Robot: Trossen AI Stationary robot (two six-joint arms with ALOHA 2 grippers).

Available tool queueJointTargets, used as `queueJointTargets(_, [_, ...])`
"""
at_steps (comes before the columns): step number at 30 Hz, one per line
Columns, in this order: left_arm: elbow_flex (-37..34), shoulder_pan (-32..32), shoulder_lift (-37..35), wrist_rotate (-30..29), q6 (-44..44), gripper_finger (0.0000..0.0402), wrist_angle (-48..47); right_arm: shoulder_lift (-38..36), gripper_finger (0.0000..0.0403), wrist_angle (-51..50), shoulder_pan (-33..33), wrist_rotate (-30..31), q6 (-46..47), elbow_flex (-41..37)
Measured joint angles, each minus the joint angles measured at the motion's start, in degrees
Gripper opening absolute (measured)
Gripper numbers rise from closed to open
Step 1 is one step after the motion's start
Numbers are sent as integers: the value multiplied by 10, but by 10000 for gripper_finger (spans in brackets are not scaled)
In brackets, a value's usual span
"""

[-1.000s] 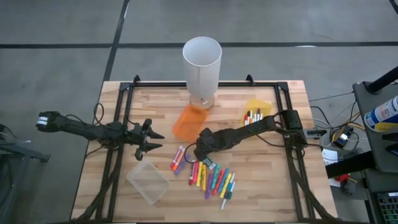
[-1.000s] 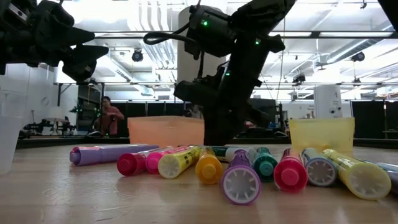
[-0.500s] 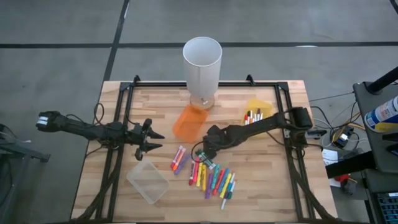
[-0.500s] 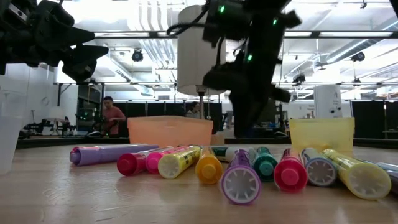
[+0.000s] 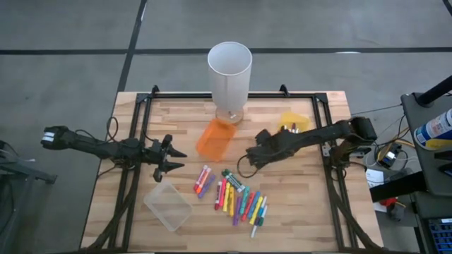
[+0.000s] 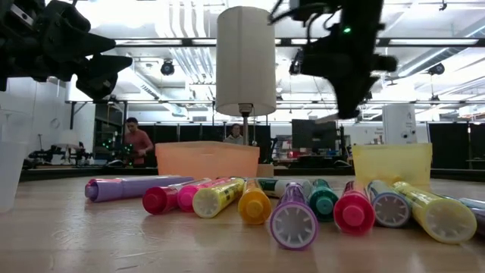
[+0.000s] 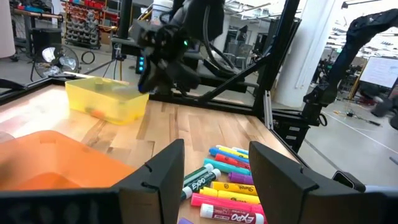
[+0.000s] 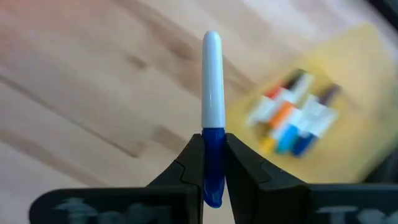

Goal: Pick & Place Markers
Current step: Put the small blue marker pen into the yellow bin

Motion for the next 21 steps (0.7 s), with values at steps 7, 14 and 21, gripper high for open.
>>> queueJointTargets(7, [0,0,0,0,0,174,0,-47,33,-107,0,27,83,-18])
queueJointTargets(14, [0,0,0,0,0,174,0,-66,42,-107,-17,28,119,-93])
queueJointTargets(21, [0,0,0,0,0,174,0,-66,45,-84,-53,25,123,-154])
